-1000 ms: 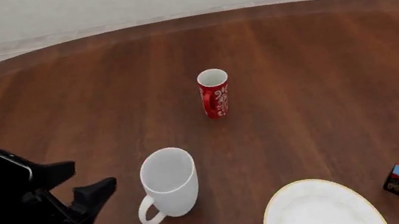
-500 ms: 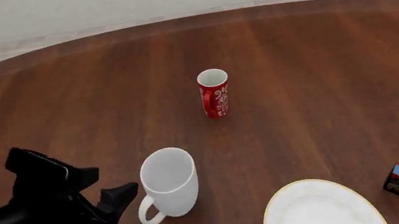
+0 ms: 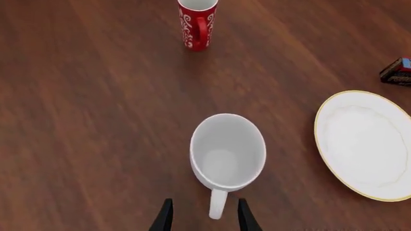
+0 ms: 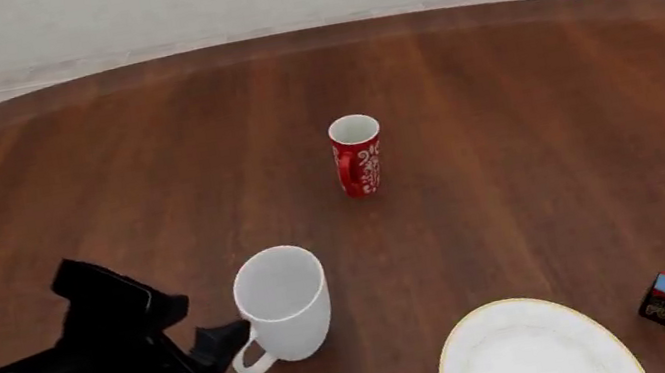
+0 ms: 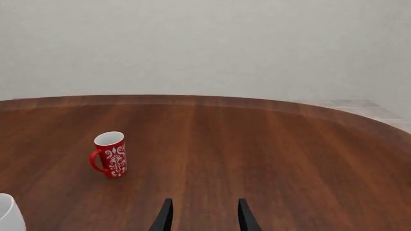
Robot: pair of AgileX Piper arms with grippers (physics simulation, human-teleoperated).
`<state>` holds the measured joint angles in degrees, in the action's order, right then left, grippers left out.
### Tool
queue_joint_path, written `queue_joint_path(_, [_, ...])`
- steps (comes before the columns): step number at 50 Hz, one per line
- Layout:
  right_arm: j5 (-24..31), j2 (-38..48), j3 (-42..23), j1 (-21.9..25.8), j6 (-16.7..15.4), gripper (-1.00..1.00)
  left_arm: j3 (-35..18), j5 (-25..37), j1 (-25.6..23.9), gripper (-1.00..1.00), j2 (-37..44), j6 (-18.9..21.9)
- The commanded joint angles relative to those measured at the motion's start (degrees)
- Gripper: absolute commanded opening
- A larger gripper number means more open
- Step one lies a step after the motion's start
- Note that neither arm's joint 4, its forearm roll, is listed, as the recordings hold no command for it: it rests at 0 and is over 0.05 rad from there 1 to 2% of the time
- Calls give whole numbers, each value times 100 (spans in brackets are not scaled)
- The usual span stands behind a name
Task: Put the white mug on the plate.
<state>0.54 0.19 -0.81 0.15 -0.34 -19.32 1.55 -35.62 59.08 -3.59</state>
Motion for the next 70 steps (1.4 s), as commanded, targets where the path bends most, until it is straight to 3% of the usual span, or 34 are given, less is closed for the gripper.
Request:
queue_joint_path(1, [1,0,0,0,-1,100,67,-198,-35,100,248,-82])
queue_joint_path(66, [0,0,0,0,-2,100,340,-1130,-92,100,1381,-145])
queue_joint_path(67, [0,0,0,-2,2,100,335,-1123,-81,-100,1371,-141])
queue_joint_path(70, [1,0,0,0,-1,100,322,-1077,-58,-100,1330,-108])
